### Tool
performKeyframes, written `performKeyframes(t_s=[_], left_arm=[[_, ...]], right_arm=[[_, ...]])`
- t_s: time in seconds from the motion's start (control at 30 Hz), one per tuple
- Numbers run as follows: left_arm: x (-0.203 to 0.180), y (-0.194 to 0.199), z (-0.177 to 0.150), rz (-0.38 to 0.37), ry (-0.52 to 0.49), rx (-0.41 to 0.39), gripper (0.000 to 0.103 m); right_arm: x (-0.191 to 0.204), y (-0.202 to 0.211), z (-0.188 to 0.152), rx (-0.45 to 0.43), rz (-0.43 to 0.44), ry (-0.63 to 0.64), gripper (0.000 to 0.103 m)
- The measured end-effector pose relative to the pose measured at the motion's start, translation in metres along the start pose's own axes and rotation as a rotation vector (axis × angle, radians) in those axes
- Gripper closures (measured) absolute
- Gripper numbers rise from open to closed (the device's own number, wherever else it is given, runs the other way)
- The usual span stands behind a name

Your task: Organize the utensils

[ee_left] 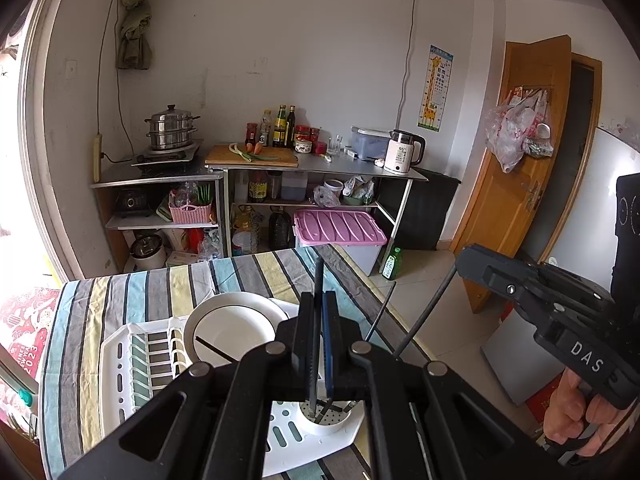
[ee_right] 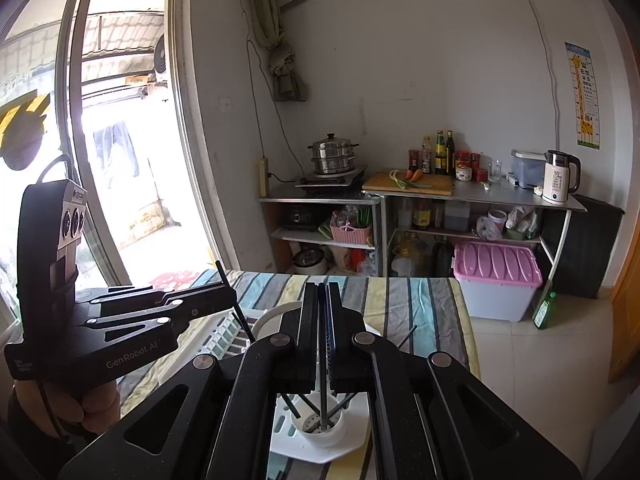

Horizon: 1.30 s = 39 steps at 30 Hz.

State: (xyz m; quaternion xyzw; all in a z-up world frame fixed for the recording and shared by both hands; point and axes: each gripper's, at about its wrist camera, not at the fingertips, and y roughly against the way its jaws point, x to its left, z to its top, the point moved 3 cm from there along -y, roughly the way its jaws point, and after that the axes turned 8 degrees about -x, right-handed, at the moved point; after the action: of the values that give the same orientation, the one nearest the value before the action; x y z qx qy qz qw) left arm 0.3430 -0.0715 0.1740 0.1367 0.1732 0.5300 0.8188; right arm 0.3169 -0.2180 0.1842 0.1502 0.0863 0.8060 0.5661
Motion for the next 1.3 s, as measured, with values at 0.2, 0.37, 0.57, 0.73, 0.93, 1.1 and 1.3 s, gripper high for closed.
performKeyframes(t_s=[0.2, 0.37, 0.57, 0.73, 0.93, 1.1, 1.3], left_arm=[[0.009, -0.016, -0.014, 0.007, 0.021, 0.035, 0.099], [0.018, -0.025, -0.027, 0.022, 0.041, 0.065, 0.099], [0.033, -0.03, -0.041, 0.05, 0.067, 0.091, 0.099], [0.044, -0.028, -0.045, 0.071, 0.084, 0.095, 0.098], [0.052, -0.025, -0.049, 0.096, 0.08, 0.087, 0.097], [0.05, -0.019, -0.051, 0.109, 0.061, 0.072, 0.097], [0.047, -0.004, -0.057, 0.121, 0.041, 0.045, 0.091]], right_arm=[[-0.014, -0.019, -0.016, 0.047, -0.014, -0.019, 0.1], [-0.028, -0.03, -0.03, 0.082, -0.03, -0.043, 0.1], [-0.046, -0.035, -0.037, 0.101, -0.059, -0.073, 0.1], [-0.057, -0.035, -0.04, 0.115, -0.075, -0.094, 0.099], [-0.064, -0.034, -0.043, 0.138, -0.077, -0.103, 0.093], [-0.063, -0.028, -0.046, 0.133, -0.069, -0.095, 0.082], [-0.062, -0.013, -0.05, 0.122, -0.076, -0.094, 0.082]])
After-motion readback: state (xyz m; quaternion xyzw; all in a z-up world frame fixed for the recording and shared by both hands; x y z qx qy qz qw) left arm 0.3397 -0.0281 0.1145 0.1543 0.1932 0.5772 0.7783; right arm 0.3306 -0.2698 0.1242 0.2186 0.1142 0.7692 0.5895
